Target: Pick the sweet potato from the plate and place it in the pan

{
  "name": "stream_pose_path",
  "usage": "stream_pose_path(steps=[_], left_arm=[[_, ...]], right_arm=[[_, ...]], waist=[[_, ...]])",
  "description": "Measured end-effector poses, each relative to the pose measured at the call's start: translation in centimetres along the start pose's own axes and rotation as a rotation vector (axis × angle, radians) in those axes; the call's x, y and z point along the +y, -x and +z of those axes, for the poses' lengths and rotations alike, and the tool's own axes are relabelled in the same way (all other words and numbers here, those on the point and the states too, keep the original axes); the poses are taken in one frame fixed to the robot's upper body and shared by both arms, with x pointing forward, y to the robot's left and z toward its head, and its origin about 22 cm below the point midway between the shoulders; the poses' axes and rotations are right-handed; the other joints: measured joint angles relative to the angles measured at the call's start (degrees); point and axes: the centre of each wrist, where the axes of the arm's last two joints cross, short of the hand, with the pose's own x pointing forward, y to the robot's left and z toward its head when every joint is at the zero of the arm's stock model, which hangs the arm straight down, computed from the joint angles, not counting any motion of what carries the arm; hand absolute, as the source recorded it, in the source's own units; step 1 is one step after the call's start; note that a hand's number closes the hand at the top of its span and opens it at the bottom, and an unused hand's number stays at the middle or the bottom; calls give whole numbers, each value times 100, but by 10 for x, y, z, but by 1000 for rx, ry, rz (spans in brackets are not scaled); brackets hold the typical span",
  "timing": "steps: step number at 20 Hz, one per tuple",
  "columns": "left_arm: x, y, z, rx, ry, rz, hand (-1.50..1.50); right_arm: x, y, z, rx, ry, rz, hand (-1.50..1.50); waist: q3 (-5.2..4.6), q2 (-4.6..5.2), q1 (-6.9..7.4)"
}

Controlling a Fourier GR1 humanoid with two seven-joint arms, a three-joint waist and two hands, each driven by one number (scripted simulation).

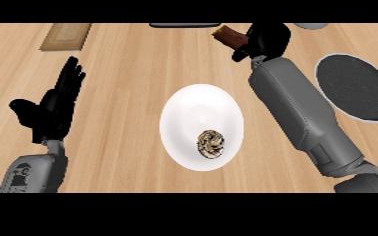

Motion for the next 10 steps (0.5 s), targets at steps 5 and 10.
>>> stream_pose_path(steps=[5, 10], left_arm=[[3, -7, -6, -15, 4, 0, 0], [3, -7, -3, -13, 5, 4, 0]], right_arm=[[-32, 23, -26, 70, 118, -100, 150], [-53, 77, -50, 143, 198, -256, 150]], waist=[[5, 27, 29], [9, 32, 20]])
